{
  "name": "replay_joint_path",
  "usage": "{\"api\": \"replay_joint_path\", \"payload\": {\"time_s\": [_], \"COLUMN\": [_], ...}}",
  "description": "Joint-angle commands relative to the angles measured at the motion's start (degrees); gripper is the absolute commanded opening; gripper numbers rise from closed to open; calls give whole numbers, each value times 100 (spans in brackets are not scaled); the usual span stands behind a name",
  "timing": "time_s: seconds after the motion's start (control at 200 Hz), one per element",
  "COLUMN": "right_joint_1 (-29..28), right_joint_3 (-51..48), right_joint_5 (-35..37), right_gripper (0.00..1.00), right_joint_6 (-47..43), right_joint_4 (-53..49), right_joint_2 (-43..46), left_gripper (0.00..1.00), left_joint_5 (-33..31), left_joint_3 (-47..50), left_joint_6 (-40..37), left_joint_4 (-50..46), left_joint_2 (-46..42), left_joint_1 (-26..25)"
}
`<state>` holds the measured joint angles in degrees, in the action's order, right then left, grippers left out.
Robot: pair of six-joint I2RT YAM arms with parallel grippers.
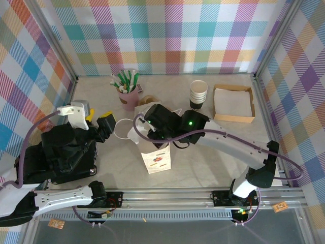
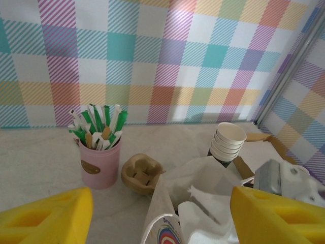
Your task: Pack the takeout coffee
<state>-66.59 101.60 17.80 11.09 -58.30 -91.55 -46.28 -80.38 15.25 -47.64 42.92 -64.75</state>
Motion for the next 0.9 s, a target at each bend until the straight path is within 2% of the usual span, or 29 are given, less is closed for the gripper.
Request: {"api": "replay_joint_path", "payload": {"time_s": [0.0, 0.185, 0.51, 0.645, 0.8, 0.895], "right_joint_1": [77, 147, 216, 284, 418, 493], "right_joint_3": [217, 415, 1359, 1399, 1278, 1265], "right_joint_5": [-182, -368, -409, -434, -653, -830], "right_gripper": [7, 10, 15, 16, 23, 31], "right_joint_6": [545, 752, 833, 906, 1032, 1070], "right_joint_4": [-396, -816, -1682, -1824, -1824, -1800], "right_joint_2": [-194, -571, -1469, -1657, -1682, -1683], "left_gripper": [71, 71, 71, 71, 70, 70], "left_joint_5": [66, 67, 84, 83, 84, 79], "left_joint_3": [-34, -34, -17, 4, 34, 67], "left_joint_6": [57, 121, 207, 206, 255, 273], "left_joint_4": [111, 37, -61, -53, -70, -62], "left_joint_2": [48, -18, -71, -82, -112, -139], "left_joint_1": [-29, -28, -29, -24, -29, -29]}}
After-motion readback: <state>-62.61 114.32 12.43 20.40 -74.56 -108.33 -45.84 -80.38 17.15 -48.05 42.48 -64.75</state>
